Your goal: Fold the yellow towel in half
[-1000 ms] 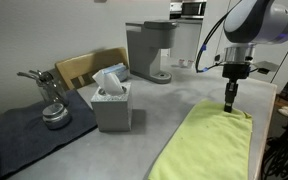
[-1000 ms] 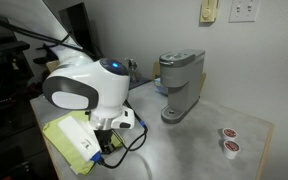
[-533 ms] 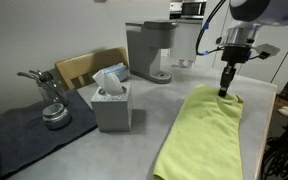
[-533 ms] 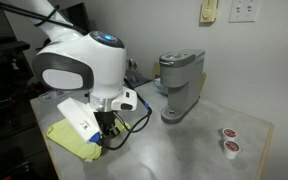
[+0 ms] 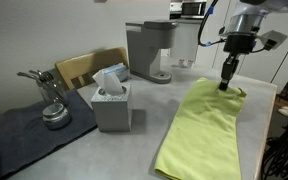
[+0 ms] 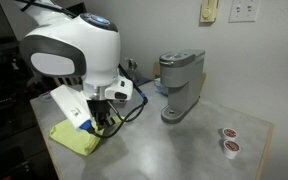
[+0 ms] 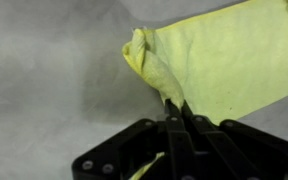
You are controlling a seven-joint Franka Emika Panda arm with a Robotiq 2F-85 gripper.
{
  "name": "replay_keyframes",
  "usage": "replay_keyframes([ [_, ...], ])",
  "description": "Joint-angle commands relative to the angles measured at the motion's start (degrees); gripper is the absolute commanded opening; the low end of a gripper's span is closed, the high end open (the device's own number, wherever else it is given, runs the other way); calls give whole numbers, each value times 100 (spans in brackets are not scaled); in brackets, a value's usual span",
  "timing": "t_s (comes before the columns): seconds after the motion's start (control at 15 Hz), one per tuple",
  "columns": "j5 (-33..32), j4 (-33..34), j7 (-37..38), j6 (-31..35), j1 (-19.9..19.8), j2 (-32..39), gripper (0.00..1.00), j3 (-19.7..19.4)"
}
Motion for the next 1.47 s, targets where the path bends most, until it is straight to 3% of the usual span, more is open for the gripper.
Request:
replay_keyframes([
  [0.0, 399, -160, -71, -327, 239, -310, 1, -104],
  [0.6, 885, -112, -266, -898, 733, -330, 1, -39],
  [1.4, 810, 60, -192, -1052, 1396, -152, 1, 356],
])
